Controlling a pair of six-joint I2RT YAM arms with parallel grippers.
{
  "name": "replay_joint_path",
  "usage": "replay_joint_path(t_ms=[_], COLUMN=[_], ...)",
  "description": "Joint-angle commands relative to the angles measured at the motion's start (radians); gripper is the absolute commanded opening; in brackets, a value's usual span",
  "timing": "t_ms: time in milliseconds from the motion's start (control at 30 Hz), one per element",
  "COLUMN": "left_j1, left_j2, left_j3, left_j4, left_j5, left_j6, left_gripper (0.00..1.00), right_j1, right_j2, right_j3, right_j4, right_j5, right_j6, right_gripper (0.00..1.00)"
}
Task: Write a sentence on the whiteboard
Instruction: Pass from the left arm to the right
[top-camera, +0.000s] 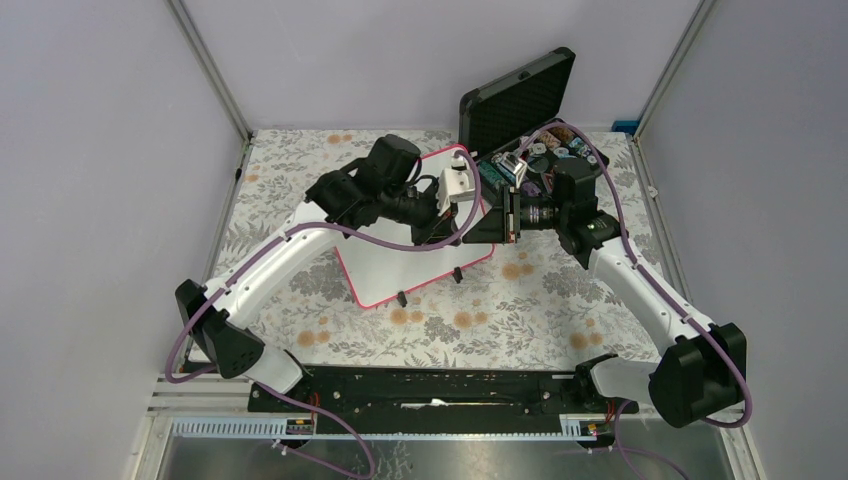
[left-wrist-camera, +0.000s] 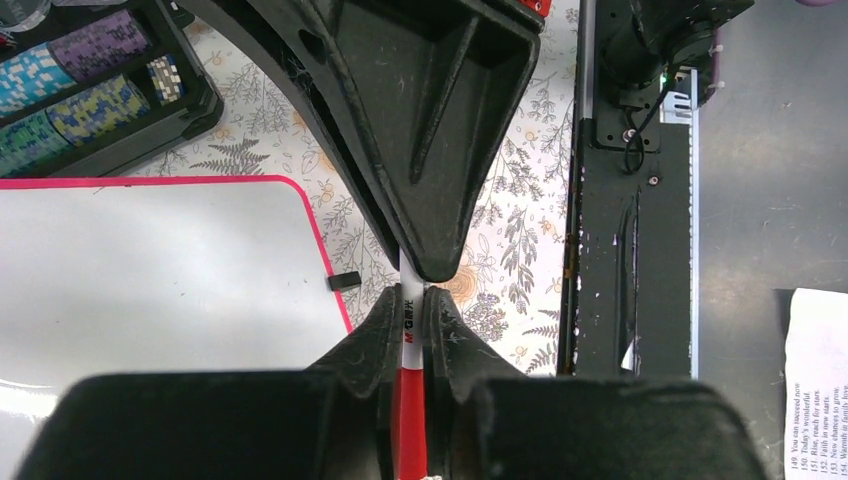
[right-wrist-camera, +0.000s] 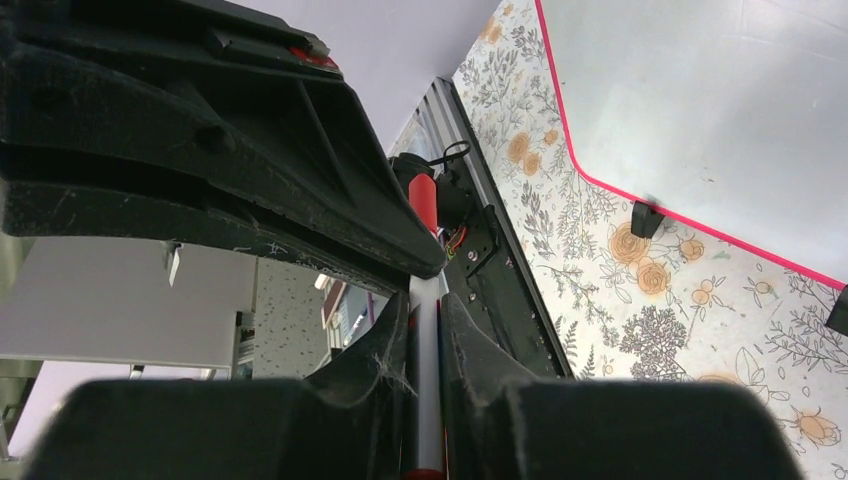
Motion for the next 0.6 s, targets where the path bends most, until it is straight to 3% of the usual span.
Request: replay_joint_path(t_ms=[0,67,100,233,400,567], left_j1=[-0.01,-0.009,-0.005,0.01,0.016,0.024], left_j2=[-0.006,-0.012,-0.018,-0.069,-0.089,-0.095], left_j3=[0.054,0.068,0.072,0.012,-0.04,-0.072], left_j4=[0.026,-0.007,-0.024,-0.021,-0.005,0.018], left_j5=[-0.012,-0.045,-0.061,-0.074,-0.109,-0.141], left_j6=[0.022,0.044,0.054,0.065,0.052,0.044], left_gripper=[0.13,0.39,0.45,0.59,0.61,0.52], right_j1=[0.007,0.004,0.003,-0.001,0.0,-0.001], right_j2=[-0.005,-0.005,-0.005,-0.005,-0.01,-0.02], right_j3=[0.033,0.046,0.048,0.054,0.047,0.036], right_j4=[0.014,-0.03,-0.035,-0.032,0.015,0.044], right_j5=[0.002,0.011,0.011,0.009,-0.019,-0.035], right_j6=[-0.014,-0.029,-0.033,-0.032,0.008,0.019], right_gripper=[0.0,0.0,0.0,0.0,0.0,0.0])
